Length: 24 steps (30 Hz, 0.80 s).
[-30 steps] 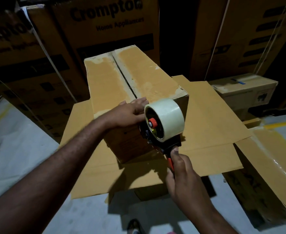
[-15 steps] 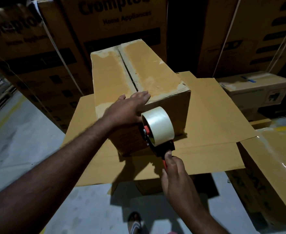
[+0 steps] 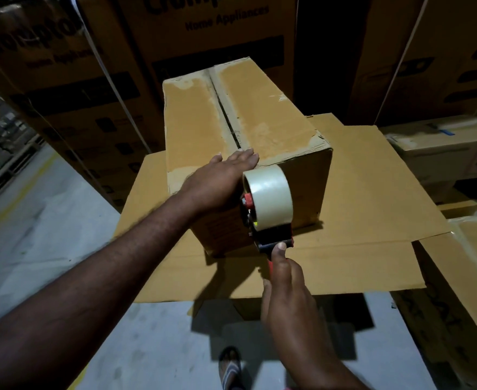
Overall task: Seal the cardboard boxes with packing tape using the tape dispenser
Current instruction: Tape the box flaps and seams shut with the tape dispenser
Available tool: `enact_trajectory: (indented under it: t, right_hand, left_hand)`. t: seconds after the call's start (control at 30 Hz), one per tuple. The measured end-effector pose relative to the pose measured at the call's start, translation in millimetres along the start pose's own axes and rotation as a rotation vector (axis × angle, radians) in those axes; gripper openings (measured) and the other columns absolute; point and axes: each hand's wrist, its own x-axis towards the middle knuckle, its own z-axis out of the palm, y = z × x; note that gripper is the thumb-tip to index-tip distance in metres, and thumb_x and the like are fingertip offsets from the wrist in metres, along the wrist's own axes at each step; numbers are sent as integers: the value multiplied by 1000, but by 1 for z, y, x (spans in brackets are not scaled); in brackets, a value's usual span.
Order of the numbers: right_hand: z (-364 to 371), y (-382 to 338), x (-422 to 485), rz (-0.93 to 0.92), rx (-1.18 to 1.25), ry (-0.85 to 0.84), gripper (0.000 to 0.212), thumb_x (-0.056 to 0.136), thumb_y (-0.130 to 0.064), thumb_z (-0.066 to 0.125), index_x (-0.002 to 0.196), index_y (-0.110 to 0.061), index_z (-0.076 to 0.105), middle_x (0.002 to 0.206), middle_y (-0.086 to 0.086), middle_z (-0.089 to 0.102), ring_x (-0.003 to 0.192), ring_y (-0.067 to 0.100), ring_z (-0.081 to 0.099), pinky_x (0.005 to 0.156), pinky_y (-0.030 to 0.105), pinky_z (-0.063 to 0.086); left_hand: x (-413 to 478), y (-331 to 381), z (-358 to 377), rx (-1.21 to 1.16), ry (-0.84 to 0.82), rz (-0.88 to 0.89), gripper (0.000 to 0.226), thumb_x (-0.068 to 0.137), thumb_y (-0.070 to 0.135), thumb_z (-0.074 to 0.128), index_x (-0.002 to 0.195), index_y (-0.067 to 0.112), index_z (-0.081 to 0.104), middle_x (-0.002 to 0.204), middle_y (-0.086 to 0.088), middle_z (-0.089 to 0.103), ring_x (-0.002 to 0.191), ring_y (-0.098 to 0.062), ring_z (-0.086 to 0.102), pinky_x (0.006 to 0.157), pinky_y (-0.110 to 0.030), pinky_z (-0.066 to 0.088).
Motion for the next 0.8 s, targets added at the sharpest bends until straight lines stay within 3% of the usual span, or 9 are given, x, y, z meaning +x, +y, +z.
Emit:
enact_trajectory:
  t: [0.07, 0.2, 0.3, 0.37, 0.47, 0.6, 0.7, 0.8]
  right_hand:
    - [4, 0, 0, -2, -52, -40, 86, 104, -31, 47, 147, -37, -27, 158, 1, 27, 124, 18, 51, 84, 23, 42]
    - [10, -4, 1, 82, 102, -37, 75, 102, -27, 52, 157, -31, 1, 159, 3, 32, 135, 24, 46, 93, 25, 41]
    - [13, 4, -1, 171, 192, -118, 73, 102, -23, 53, 157, -33, 6, 158, 1, 34, 137, 23, 44, 98, 26, 40]
    - [7, 8, -4, 200, 192, -112, 72, 102, -22, 54, 157, -35, 9, 158, 0, 33, 137, 22, 43, 101, 29, 40]
    - [-1, 21, -1, 275, 220, -10, 71, 99, -21, 58, 154, -35, 17, 153, 6, 43, 128, 28, 52, 95, 32, 45]
    - [-29, 30, 4, 372, 359, 233, 73, 95, -25, 63, 146, -48, 16, 133, 14, 59, 104, 36, 65, 90, 48, 54]
    - [-59, 26, 5, 316, 384, 377, 74, 94, -27, 65, 140, -56, 14, 123, 7, 58, 101, 34, 64, 87, 54, 55]
    - [-89, 14, 13, 162, 346, 382, 74, 94, -29, 64, 143, -51, 14, 126, 4, 52, 105, 30, 59, 85, 49, 55]
  left_hand:
    - [2, 1, 2, -23, 48, -7, 81, 97, 11, 63, 162, 22, 17, 170, 1, 8, 156, -14, 8, 128, -45, 10]
    - [-2, 6, 7, 8, 163, -11, 77, 96, 29, 68, 160, 23, 26, 169, 1, 18, 154, -16, 20, 124, -43, 16]
    - [-5, 8, 14, 37, 199, -3, 84, 92, 38, 72, 160, 22, 27, 168, 0, 22, 154, -17, 23, 124, -44, 20]
    - [-5, 11, 15, 33, 201, -15, 81, 94, 54, 63, 160, 24, 26, 168, 0, 23, 154, -17, 23, 124, -44, 20]
    - [1, 16, 12, 85, 232, -27, 72, 98, 62, 47, 158, 24, 30, 167, -1, 26, 152, -18, 27, 123, -49, 23]
    - [10, 24, 12, 149, 239, -94, 65, 100, 55, 48, 154, 20, 36, 162, -8, 35, 149, -22, 34, 124, -58, 18]
    - [7, 28, 11, 101, 252, -50, 63, 104, 49, 46, 157, 19, 32, 165, -7, 30, 152, -20, 27, 123, -45, 21]
    - [-5, 19, 5, 45, 265, -21, 60, 106, 48, 42, 160, 24, 30, 167, 0, 25, 153, -16, 24, 121, -35, 25]
